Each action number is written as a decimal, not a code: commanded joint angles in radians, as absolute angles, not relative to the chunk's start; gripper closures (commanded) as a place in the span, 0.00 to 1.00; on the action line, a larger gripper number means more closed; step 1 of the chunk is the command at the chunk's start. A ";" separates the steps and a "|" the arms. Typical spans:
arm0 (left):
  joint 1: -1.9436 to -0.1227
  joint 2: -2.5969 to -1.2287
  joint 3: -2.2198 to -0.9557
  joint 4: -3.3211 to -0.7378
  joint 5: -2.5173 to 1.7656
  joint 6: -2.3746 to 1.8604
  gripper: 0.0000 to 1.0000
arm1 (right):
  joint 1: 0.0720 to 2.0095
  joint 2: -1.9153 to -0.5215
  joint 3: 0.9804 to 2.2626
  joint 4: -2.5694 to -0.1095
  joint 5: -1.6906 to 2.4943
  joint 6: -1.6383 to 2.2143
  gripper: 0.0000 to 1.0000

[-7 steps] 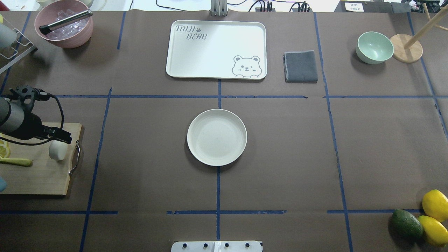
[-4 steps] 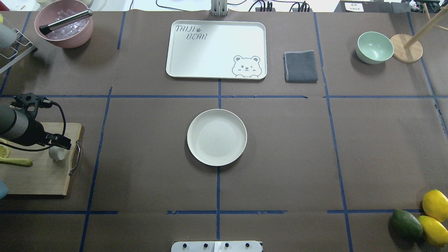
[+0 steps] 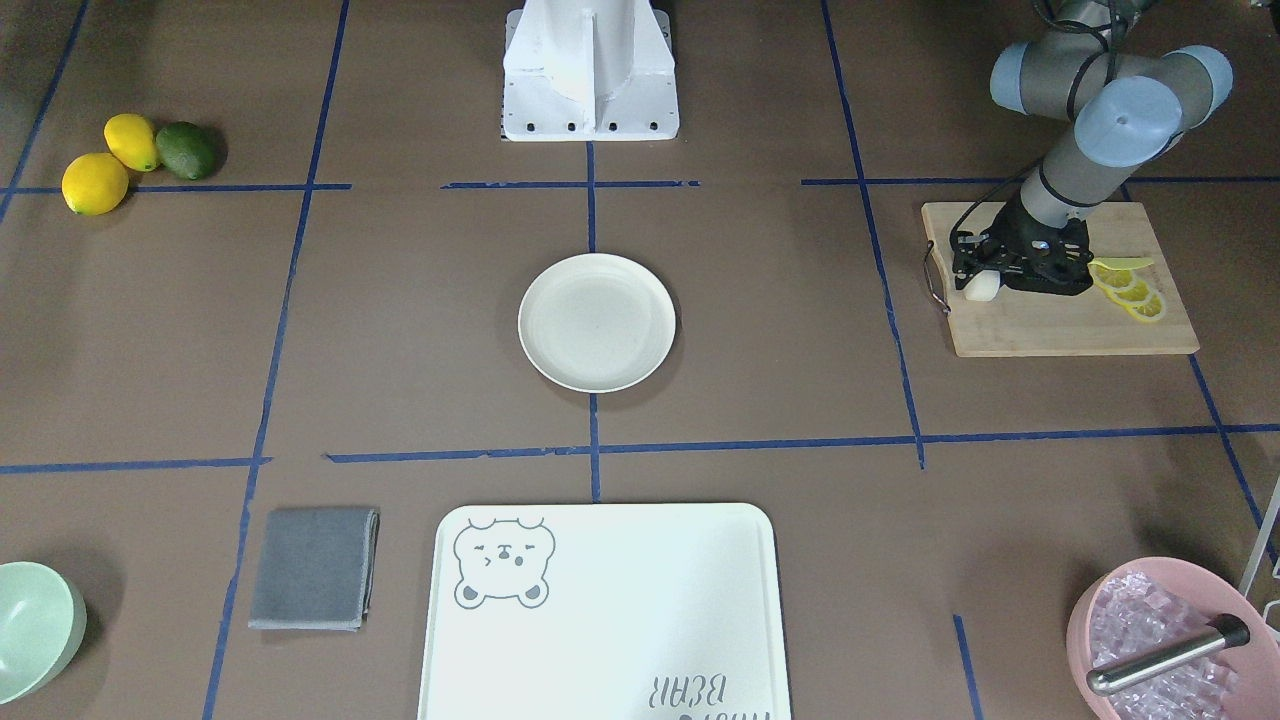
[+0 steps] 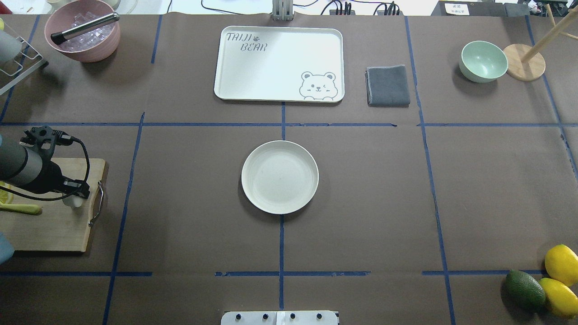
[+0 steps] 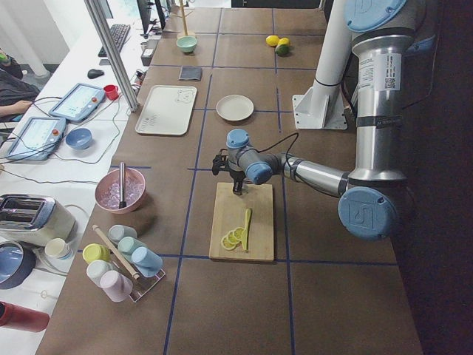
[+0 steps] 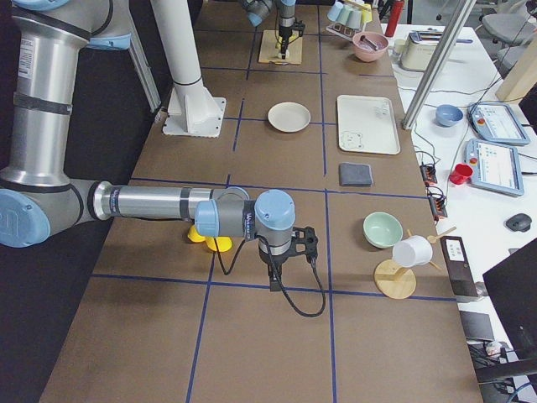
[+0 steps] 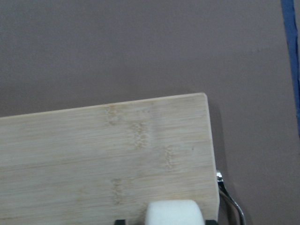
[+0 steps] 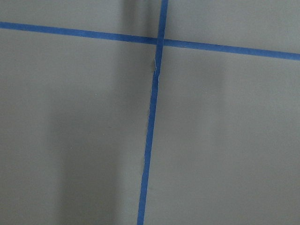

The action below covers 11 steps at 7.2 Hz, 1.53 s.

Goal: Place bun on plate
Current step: 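Reach the left gripper to the white bun on the cutting board and grasp it, then carry the bun with the left gripper over the white plate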

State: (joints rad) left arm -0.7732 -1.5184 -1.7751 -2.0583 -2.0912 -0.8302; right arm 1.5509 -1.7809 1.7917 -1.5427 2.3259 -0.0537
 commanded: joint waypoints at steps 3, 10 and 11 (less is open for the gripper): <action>-0.776 -1.569 -1.865 -1.957 -2.102 -0.838 0.70 | 1.551 -1.778 1.793 -1.543 2.338 -0.051 0.00; -0.562 -2.269 -1.565 -1.672 -1.973 -1.280 0.69 | 1.549 -1.792 1.793 -1.540 2.342 -0.049 0.00; -0.522 -2.345 -1.496 -1.674 -1.935 -1.332 0.69 | 1.549 -1.792 1.793 -1.542 2.342 -0.049 0.00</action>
State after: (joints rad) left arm -0.5791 -2.2472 -1.5727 -1.6728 -1.9874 -1.2493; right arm 1.5497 -1.7917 1.7932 -1.5410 2.3423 -0.0493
